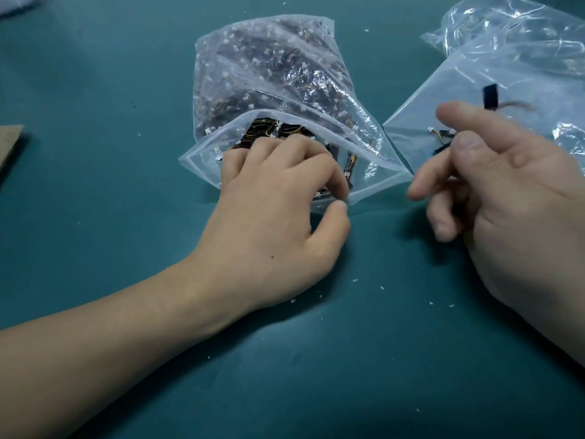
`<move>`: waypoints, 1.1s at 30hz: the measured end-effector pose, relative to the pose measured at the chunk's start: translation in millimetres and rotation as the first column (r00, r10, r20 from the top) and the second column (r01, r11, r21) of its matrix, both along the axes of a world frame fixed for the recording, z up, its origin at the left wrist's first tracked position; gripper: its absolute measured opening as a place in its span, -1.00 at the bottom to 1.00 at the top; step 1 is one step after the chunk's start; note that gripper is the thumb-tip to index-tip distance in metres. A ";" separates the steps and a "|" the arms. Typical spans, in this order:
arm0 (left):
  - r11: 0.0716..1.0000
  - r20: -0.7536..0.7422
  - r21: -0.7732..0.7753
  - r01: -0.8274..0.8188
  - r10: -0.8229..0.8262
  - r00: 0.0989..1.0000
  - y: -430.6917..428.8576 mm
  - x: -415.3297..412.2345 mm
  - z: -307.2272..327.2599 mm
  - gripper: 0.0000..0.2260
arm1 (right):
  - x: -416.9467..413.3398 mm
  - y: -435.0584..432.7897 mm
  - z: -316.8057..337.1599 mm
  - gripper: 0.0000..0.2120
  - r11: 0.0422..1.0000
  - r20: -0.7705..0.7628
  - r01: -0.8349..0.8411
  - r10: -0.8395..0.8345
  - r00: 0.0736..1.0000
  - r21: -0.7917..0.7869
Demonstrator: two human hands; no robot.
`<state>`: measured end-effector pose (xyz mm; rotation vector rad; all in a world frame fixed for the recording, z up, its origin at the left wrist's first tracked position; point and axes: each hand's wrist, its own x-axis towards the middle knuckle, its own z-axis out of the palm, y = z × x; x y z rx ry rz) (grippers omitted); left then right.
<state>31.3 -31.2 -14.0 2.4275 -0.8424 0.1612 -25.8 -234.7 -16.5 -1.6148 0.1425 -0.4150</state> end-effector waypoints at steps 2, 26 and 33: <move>0.997 0.020 0.079 -0.009 0.007 1.000 -0.4 -1.1 0.3 -0.82 | -1.1 0.3 -1.5 -0.61 0.999 -0.007 -0.025 0.025 1.000 -0.023; 0.871 -0.018 -0.403 0.281 -0.315 0.949 0.0 -0.1 0.9 -0.79 | -13.0 14.7 4.4 -0.75 0.824 -0.081 -0.260 0.254 0.964 -0.504; 0.813 -0.280 -0.556 0.172 -0.379 0.882 3.4 4.2 1.9 -0.74 | -9.1 12.7 2.0 -0.75 0.942 0.034 -0.102 0.119 0.992 -0.319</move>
